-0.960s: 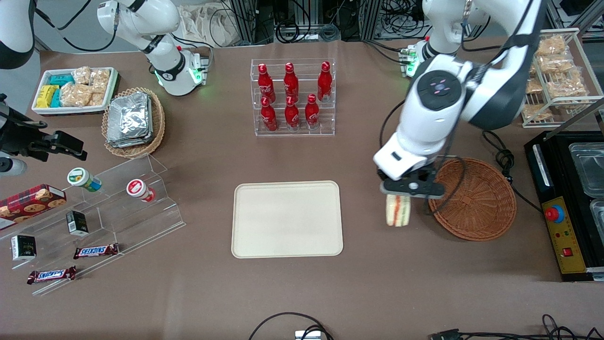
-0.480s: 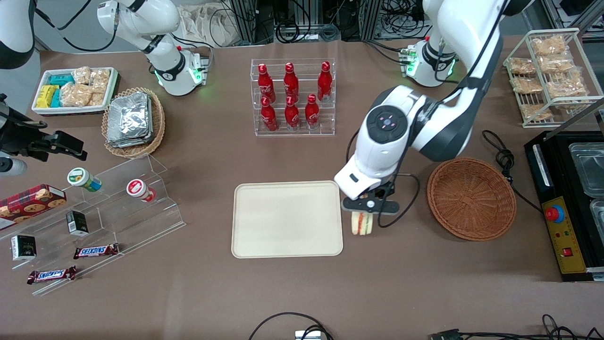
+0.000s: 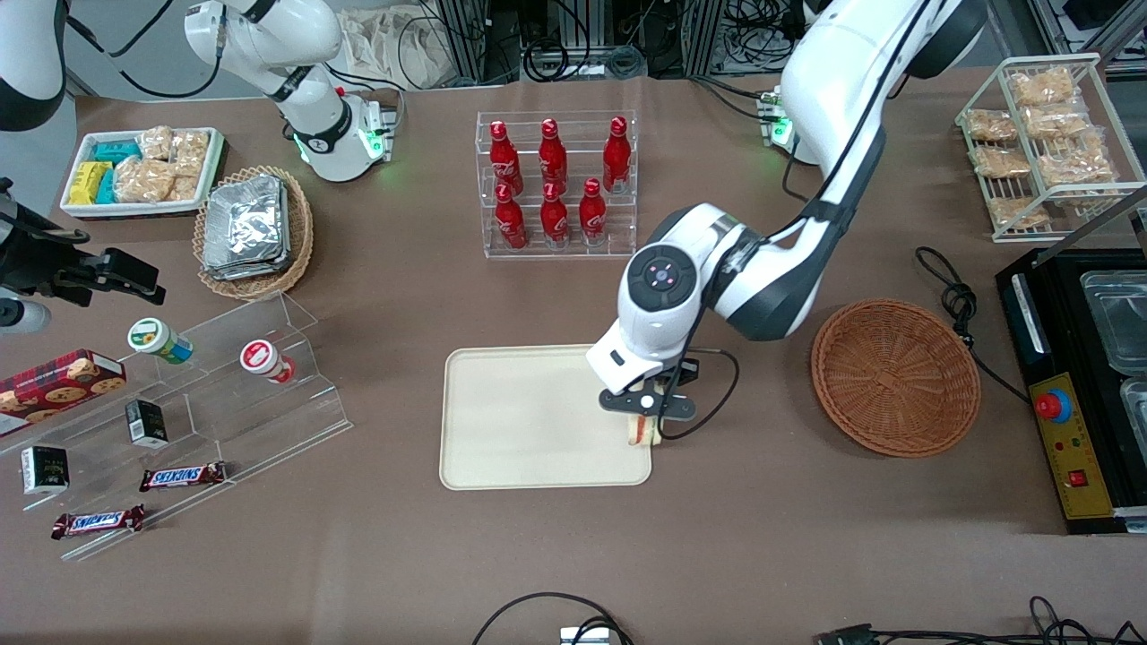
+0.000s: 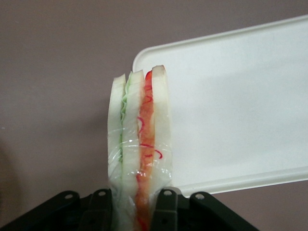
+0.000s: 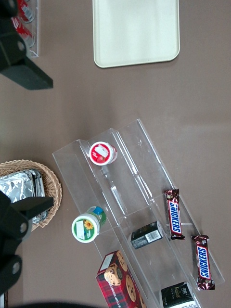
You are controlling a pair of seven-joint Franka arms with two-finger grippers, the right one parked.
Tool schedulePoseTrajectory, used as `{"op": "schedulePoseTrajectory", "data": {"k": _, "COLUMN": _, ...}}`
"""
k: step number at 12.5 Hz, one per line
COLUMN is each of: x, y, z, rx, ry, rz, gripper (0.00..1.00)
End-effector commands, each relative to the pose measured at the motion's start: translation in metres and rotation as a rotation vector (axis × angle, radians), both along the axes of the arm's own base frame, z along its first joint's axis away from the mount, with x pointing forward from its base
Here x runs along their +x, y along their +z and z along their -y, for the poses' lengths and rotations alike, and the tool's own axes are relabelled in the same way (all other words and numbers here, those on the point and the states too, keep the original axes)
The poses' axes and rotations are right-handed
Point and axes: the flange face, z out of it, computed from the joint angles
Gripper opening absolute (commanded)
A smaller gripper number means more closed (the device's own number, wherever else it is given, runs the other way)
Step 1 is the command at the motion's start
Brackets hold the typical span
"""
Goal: Place sandwich from basket to tray
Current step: 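Carry the held sandwich from the basket over to the cream tray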
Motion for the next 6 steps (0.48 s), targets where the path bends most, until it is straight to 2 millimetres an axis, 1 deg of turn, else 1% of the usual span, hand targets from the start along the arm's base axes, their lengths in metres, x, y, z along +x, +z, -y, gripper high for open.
{"op": "schedulePoseTrajectory", "data": {"k": 1, "x": 0.004, "y": -0.028, "z": 0.022, "rx": 0.009, "ry": 0.007, "rz": 0.001, "gripper": 0.22}}
{"op": "schedulePoseTrajectory", "data": {"k": 2, "x": 0.006, "y": -0.041, "z": 0.028, "rx": 0.007, "ry": 0.008, "rz": -0.008, "gripper": 0.22}}
{"op": "schedulePoseTrajectory", "data": {"k": 3, "x": 0.003, "y": -0.053, "z": 0.036, "rx": 0.003, "ry": 0.001, "rz": -0.011, "gripper": 0.22}}
{"op": "schedulePoseTrajectory", "data": {"k": 4, "x": 0.002, "y": -0.063, "z": 0.040, "rx": 0.000, "ry": -0.001, "rz": -0.012, "gripper": 0.22}}
{"op": "schedulePoseTrajectory", "data": {"k": 6, "x": 0.002, "y": -0.074, "z": 0.042, "rx": -0.010, "ry": -0.002, "rz": -0.009, "gripper": 0.22}}
